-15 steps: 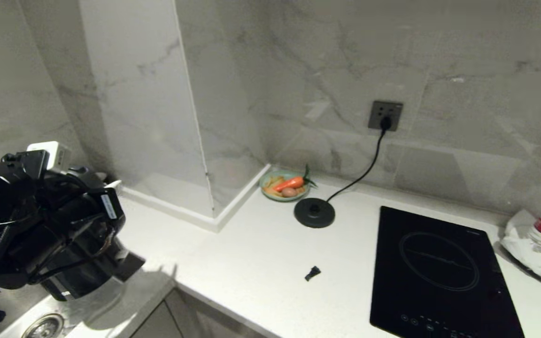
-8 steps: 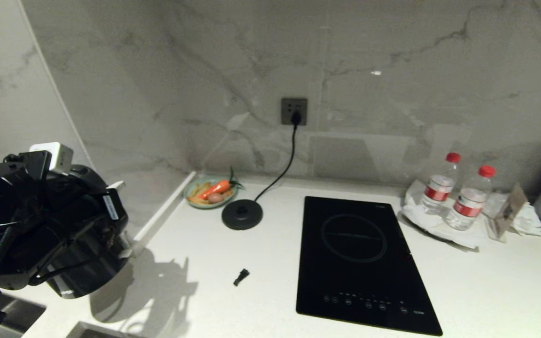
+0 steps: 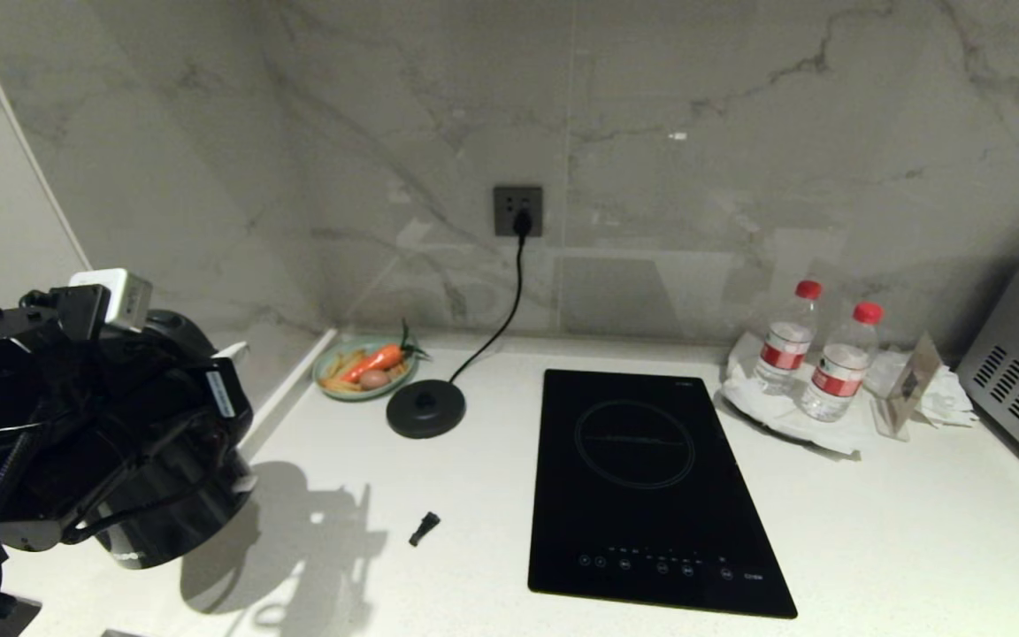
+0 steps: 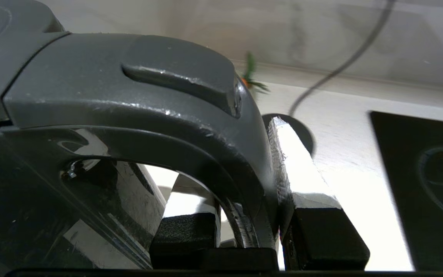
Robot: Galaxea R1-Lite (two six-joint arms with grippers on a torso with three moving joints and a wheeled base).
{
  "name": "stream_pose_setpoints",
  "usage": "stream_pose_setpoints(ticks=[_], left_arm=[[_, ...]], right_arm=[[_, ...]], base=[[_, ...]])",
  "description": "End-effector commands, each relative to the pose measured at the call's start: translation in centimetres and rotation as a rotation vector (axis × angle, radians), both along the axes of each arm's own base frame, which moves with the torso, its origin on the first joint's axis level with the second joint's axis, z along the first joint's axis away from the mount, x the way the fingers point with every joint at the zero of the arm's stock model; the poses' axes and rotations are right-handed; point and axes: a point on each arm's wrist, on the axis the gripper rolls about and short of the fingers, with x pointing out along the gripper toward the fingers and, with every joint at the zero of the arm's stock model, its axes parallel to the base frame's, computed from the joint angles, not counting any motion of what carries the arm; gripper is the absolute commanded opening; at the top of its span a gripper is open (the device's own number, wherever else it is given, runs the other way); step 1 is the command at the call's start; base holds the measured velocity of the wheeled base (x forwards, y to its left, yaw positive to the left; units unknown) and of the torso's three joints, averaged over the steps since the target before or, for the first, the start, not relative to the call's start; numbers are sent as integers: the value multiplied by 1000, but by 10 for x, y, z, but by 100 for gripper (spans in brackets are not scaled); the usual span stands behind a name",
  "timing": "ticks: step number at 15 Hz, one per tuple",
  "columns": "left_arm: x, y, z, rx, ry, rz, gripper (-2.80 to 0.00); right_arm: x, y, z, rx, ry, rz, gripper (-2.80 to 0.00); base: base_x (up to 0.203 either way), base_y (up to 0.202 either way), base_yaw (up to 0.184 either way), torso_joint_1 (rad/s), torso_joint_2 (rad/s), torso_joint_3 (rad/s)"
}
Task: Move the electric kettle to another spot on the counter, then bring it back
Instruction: Place it on the power base
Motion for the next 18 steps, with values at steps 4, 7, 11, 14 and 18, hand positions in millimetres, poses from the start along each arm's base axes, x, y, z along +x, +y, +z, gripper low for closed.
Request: stream_pose_setpoints(ticks=[4, 7, 11, 14, 18], left_arm=[[-2, -18, 0, -4, -2, -69, -280], [-2, -19, -1, -4, -1, -69, -280], [-16, -24, -6, 2, 14, -108, -280], [-23, -31, -6, 7, 11, -146, -280], [-30, -38, -8, 9, 19, -181, -280]], right_arm=[[0, 0, 0, -1, 0, 0, -280], [0, 0, 0, -1, 0, 0, -280], [0, 0, 0, -1, 0, 0, -280], [0, 0, 0, -1, 0, 0, -280], [0, 0, 0, -1, 0, 0, -280]], base=[[0, 0, 0, 0, 0, 0], [0, 0, 0, 0, 0, 0], [0, 0, 0, 0, 0, 0], [0, 0, 0, 0, 0, 0], [105, 0, -1, -9, 2, 4]])
